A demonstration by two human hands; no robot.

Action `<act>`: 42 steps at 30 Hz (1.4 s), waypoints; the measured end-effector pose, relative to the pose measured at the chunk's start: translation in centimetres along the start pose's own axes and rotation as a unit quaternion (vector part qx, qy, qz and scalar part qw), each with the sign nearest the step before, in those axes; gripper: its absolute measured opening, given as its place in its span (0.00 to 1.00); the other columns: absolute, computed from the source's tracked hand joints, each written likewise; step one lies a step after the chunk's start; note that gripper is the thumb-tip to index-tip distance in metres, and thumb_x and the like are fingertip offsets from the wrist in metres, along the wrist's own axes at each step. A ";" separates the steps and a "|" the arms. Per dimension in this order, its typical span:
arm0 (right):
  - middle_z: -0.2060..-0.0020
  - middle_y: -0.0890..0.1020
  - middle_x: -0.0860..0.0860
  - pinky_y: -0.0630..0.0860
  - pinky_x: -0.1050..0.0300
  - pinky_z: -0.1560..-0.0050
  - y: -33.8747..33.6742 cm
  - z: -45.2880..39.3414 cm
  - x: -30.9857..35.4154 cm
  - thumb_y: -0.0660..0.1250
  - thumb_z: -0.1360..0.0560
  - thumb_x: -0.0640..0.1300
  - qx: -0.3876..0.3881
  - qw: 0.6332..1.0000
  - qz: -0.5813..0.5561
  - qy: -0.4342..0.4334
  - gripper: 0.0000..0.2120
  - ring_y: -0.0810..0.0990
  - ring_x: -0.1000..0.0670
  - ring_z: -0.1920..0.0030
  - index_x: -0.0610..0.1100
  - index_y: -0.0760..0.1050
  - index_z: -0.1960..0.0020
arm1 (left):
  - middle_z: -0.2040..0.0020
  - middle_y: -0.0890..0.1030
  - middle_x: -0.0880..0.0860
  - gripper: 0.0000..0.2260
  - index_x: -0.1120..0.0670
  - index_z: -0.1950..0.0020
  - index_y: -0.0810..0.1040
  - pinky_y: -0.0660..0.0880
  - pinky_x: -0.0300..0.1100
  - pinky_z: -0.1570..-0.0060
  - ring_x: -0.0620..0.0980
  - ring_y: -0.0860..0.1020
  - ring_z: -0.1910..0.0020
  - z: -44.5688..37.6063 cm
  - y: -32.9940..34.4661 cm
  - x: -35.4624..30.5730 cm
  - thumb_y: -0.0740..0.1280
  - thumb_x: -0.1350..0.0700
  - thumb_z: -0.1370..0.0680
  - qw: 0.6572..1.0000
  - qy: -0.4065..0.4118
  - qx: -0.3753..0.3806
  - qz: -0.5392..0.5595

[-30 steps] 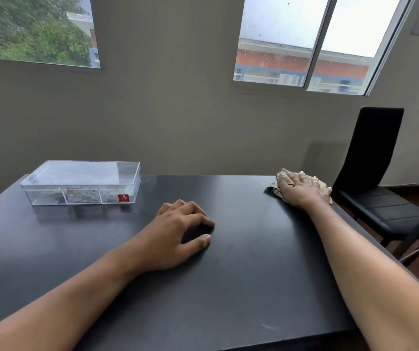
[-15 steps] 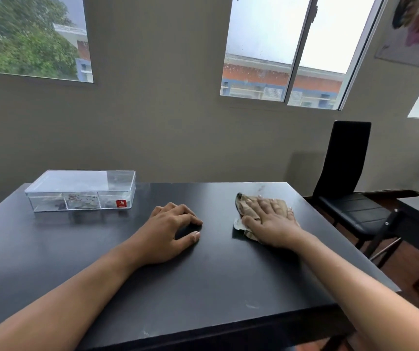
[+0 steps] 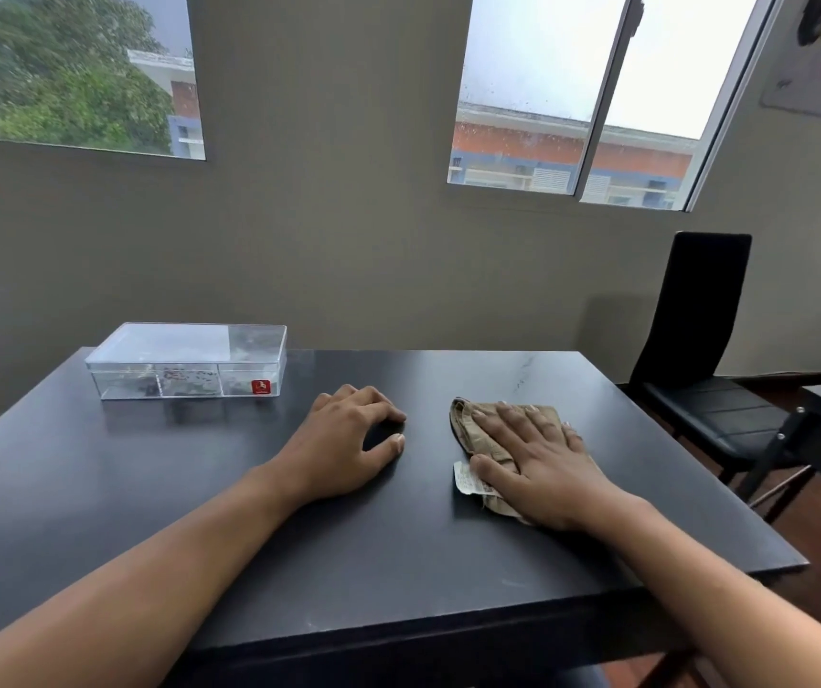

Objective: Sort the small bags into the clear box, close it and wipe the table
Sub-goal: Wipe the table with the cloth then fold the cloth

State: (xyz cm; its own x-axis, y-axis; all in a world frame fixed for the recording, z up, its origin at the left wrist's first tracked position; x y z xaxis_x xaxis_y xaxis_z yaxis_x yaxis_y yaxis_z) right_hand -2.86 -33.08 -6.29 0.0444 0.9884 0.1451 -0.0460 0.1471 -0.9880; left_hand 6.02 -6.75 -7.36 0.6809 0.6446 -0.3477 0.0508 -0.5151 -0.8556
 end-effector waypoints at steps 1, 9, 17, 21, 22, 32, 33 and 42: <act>0.18 0.43 0.61 0.37 0.40 0.20 -0.2 -0.6 -0.4 0.45 0.26 0.74 0.004 1.000 -0.004 0.000 0.35 0.39 0.53 0.18 0.69 0.43 0.20 | 0.39 0.77 0.37 0.16 0.42 0.36 0.79 0.63 0.44 0.36 0.42 0.71 0.37 0.0 0.1 0.0 0.63 0.40 0.20 1.000 0.000 0.000 0.000; 0.16 0.48 0.54 0.38 0.37 0.22 -1.8 -9.1 -7.7 0.48 0.23 0.73 -0.026 0.991 -0.006 0.131 0.36 0.44 0.46 0.17 0.64 0.45 0.18 | 0.36 0.75 0.37 0.20 0.42 0.31 0.76 0.64 0.45 0.33 0.42 0.70 0.35 -0.4 0.5 0.6 0.61 0.38 0.21 1.000 0.004 0.002 0.001; 0.16 0.47 0.48 0.40 0.33 0.21 -2.6 -18.0 -9.6 0.44 0.24 0.72 -0.049 0.971 -0.014 0.234 0.41 0.45 0.42 0.17 0.54 0.47 0.16 | 0.34 0.75 0.39 0.20 0.43 0.29 0.74 0.63 0.43 0.34 0.44 0.69 0.33 -0.6 0.7 0.2 0.60 0.39 0.19 1.000 -0.007 0.000 -0.020; 0.16 0.49 0.51 0.40 0.33 0.21 -2.8 -20.2 -9.5 0.43 0.25 0.73 -0.039 0.966 0.000 0.255 0.42 0.45 0.42 0.17 0.53 0.48 0.16 | 0.34 0.75 0.40 0.21 0.44 0.29 0.74 0.64 0.44 0.33 0.44 0.69 0.33 -0.6 0.7 0.4 0.60 0.38 0.19 1.000 -0.009 -0.004 -0.023; 0.16 0.49 0.51 0.40 0.33 0.21 -2.8 -20.3 -9.4 0.43 0.25 0.73 -0.037 0.966 0.001 0.257 0.42 0.45 0.42 0.17 0.53 0.48 0.16 | 0.34 0.75 0.40 0.21 0.44 0.29 0.74 0.64 0.44 0.33 0.44 0.69 0.34 -0.7 0.6 0.4 0.60 0.38 0.19 1.000 -0.010 -0.003 -0.023; 0.16 0.46 0.52 0.37 0.35 0.21 -1.9 -16.5 -4.0 0.46 0.22 0.71 -0.034 0.989 -0.009 0.141 0.37 0.43 0.46 0.17 0.58 0.46 0.17 | 0.35 0.76 0.40 0.20 0.44 0.32 0.76 0.63 0.47 0.31 0.44 0.70 0.33 -0.6 0.1 1.1 0.62 0.39 0.20 1.000 -0.023 -0.001 -0.011; 0.16 0.46 0.52 0.36 0.35 0.21 -1.6 -15.7 -2.9 0.46 0.22 0.71 -0.030 0.992 -0.009 0.119 0.37 0.42 0.46 0.17 0.59 0.45 0.17 | 0.35 0.76 0.40 0.20 0.44 0.32 0.76 0.64 0.47 0.31 0.44 0.70 0.34 -0.6 0.1 1.1 0.62 0.39 0.20 1.000 -0.026 -0.001 -0.011; 0.17 0.41 0.58 0.35 0.41 0.20 0.8 -7.3 4.9 0.43 0.24 0.74 -0.005 1.000 0.006 -0.025 0.37 0.37 0.51 0.18 0.64 0.39 0.19 | 0.40 0.76 0.44 0.16 0.47 0.34 0.79 0.73 0.40 0.39 0.39 0.75 0.49 1.7 -2.0 1.4 0.68 0.46 0.21 0.997 -0.061 -0.040 0.013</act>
State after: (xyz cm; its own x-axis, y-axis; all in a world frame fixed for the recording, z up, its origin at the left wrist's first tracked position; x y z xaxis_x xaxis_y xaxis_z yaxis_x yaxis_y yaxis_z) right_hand 4.58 -28.35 -6.72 -0.0051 0.9908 0.1354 -0.0358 0.1351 -0.9902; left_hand 5.67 -3.87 -6.80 0.5883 0.6924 -0.4176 0.0957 -0.5724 -0.8144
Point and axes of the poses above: each hand's wrist, its own z-axis away from the middle knuckle, its own y-axis out of the palm, x = y × z, the point moved 1 cm from there along -z, towards the middle knuckle
